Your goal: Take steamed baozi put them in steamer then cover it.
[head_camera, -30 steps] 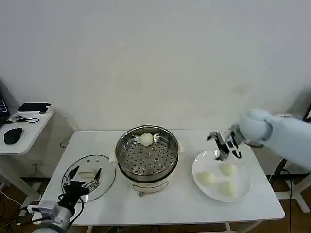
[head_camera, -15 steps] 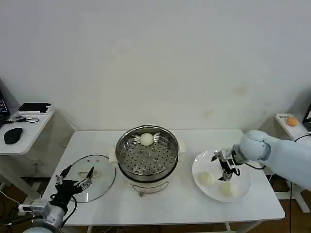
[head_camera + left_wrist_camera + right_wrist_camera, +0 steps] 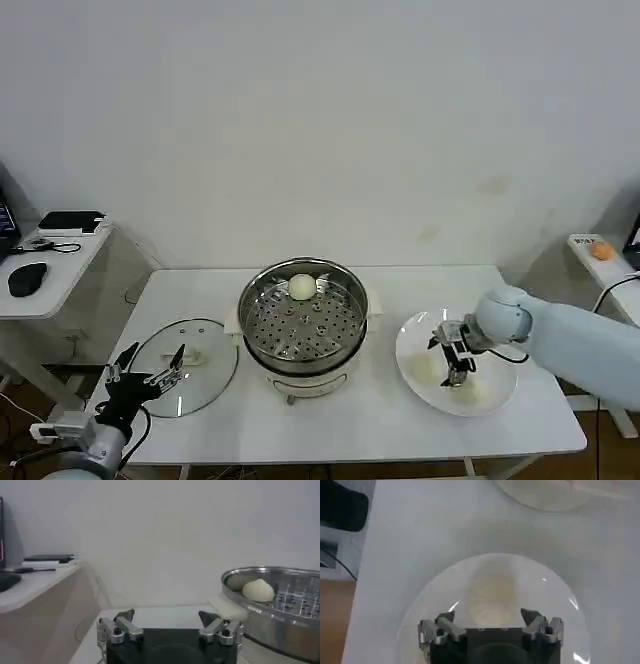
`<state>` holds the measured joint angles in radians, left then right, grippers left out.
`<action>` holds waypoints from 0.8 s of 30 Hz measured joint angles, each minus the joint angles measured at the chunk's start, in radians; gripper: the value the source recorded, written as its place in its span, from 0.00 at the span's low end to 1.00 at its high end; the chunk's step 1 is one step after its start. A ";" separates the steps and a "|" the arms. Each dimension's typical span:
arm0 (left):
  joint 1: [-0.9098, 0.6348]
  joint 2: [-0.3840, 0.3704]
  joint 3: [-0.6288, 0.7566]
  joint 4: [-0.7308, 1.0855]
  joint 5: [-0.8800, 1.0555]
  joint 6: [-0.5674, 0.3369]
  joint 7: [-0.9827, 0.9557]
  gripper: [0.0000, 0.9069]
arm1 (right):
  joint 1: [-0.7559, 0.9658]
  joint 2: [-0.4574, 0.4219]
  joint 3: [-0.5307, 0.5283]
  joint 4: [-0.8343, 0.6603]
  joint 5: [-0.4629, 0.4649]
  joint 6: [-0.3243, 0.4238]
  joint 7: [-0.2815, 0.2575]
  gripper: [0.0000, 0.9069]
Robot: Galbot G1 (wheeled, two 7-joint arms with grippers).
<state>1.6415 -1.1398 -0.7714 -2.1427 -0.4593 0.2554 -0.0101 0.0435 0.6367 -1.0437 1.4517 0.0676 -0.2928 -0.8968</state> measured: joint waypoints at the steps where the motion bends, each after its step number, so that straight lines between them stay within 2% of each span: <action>1: -0.001 0.000 0.000 0.000 0.000 0.000 0.000 1.00 | -0.006 0.004 0.004 -0.002 -0.001 -0.001 -0.001 0.97; 8: -0.002 -0.001 -0.002 0.003 0.000 0.000 0.000 1.00 | -0.023 0.015 0.022 -0.020 -0.017 -0.006 -0.005 0.86; 19: 0.002 -0.005 -0.005 0.000 -0.001 0.000 -0.001 1.00 | -0.042 0.026 0.045 -0.040 -0.032 -0.001 -0.012 0.80; 24: 0.005 -0.005 -0.007 -0.010 -0.001 0.000 -0.001 1.00 | -0.048 0.029 0.054 -0.043 -0.032 0.002 -0.013 0.73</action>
<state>1.6463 -1.1447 -0.7787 -2.1527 -0.4606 0.2550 -0.0114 -0.0049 0.6653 -0.9897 1.4091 0.0355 -0.2905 -0.9100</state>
